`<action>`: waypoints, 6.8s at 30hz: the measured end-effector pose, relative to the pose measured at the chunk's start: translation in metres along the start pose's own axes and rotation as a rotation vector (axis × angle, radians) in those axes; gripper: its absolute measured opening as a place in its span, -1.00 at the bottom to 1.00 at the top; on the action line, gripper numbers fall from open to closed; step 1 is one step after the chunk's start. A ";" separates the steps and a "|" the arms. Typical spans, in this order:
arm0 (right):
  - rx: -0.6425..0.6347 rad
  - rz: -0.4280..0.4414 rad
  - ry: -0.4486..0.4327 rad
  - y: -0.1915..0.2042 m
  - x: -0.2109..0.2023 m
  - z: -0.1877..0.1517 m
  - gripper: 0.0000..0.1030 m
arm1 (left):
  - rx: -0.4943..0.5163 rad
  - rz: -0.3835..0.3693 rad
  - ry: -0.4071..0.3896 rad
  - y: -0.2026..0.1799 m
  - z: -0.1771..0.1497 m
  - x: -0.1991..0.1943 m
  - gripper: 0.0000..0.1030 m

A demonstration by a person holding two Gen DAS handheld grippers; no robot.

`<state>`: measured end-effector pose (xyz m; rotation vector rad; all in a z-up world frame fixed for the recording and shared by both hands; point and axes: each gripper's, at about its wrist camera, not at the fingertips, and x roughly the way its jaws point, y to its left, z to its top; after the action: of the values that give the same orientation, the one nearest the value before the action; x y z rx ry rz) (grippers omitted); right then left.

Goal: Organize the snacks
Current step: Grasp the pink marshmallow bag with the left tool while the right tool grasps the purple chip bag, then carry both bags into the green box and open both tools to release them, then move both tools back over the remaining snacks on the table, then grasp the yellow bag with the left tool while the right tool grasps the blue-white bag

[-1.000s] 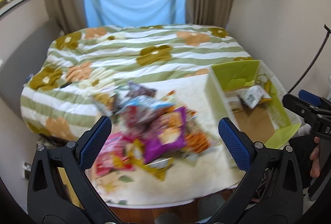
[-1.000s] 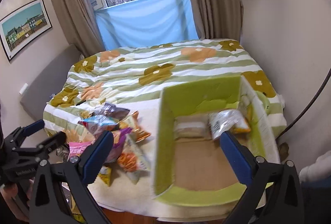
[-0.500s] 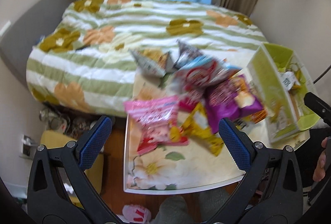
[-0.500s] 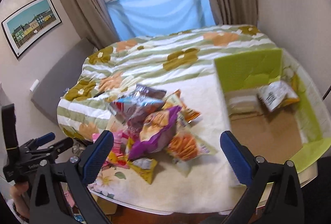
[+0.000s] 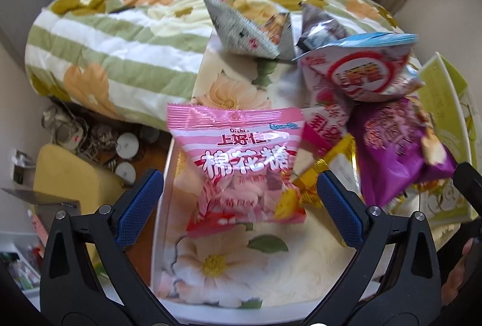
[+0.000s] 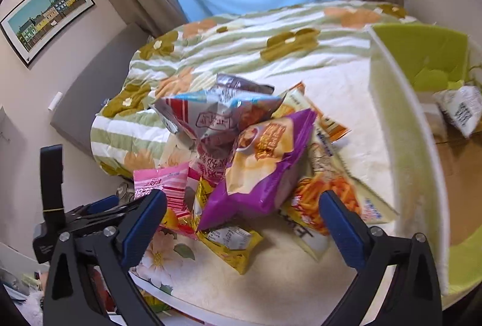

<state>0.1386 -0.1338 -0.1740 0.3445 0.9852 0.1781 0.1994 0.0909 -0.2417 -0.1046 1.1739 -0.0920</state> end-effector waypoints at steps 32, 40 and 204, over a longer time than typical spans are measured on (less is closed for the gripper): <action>-0.085 -0.141 0.075 -0.004 0.063 0.019 0.07 | 0.003 0.030 0.087 -0.008 0.003 0.044 0.27; -0.071 -0.153 0.036 0.000 0.045 0.017 0.03 | 0.014 0.017 0.053 -0.009 0.001 0.024 0.25; -0.035 -0.153 -0.070 0.003 -0.044 -0.035 0.99 | 0.437 -0.194 0.051 -0.059 -0.027 -0.040 0.99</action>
<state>0.0856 -0.1367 -0.1559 0.2406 0.9336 0.0436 0.1579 0.0365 -0.2080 0.1711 1.1677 -0.5212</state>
